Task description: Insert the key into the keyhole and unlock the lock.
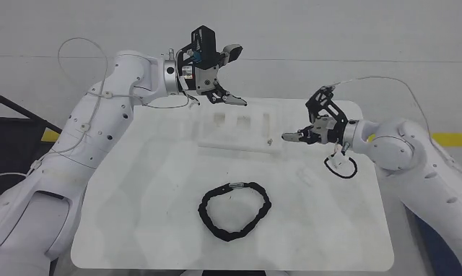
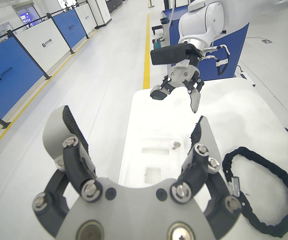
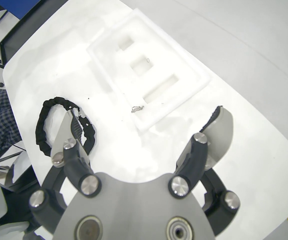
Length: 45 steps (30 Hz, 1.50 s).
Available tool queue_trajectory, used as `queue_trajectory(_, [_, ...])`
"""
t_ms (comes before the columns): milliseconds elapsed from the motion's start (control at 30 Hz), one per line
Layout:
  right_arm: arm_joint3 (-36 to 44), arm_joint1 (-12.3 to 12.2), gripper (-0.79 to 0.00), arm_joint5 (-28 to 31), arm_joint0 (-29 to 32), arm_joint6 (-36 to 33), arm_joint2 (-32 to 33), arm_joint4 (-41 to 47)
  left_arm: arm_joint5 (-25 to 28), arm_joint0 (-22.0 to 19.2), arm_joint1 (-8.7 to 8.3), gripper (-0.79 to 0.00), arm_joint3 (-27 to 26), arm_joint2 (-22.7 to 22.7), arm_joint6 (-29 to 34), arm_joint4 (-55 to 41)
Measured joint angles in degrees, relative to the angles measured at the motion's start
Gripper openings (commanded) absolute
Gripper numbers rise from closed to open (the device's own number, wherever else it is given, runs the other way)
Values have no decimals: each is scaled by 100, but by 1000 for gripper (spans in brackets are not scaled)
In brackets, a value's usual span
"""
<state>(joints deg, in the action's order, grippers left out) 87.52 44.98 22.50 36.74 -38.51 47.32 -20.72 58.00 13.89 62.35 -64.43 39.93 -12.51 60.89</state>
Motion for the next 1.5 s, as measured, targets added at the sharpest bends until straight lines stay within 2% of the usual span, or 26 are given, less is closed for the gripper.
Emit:
queue_trajectory(267, [-410, 495, 0, -1139, -541, -561, -770, 447, 0, 0, 0, 0, 0, 0, 0, 0])
queue_trajectory(400, [-583, 746, 0, -1964, -708, -952, -1040, 1037, 0, 0, 0, 0, 0, 0, 0, 0])
queue_trajectory(733, [-884, 1095, 0, -2829, -744, -1044, -1349, 1348, 0, 0, 0, 0, 0, 0, 0, 0])
queue_trajectory(900, [-977, 1164, 0, -2820, -706, -967, -1329, 1365, 0, 0, 0, 0, 0, 0, 0, 0])
queue_trajectory(1500, [-963, 1164, 0, -2810, -698, -954, -1326, 1352, 0, 0, 0, 0, 0, 0, 0, 0])
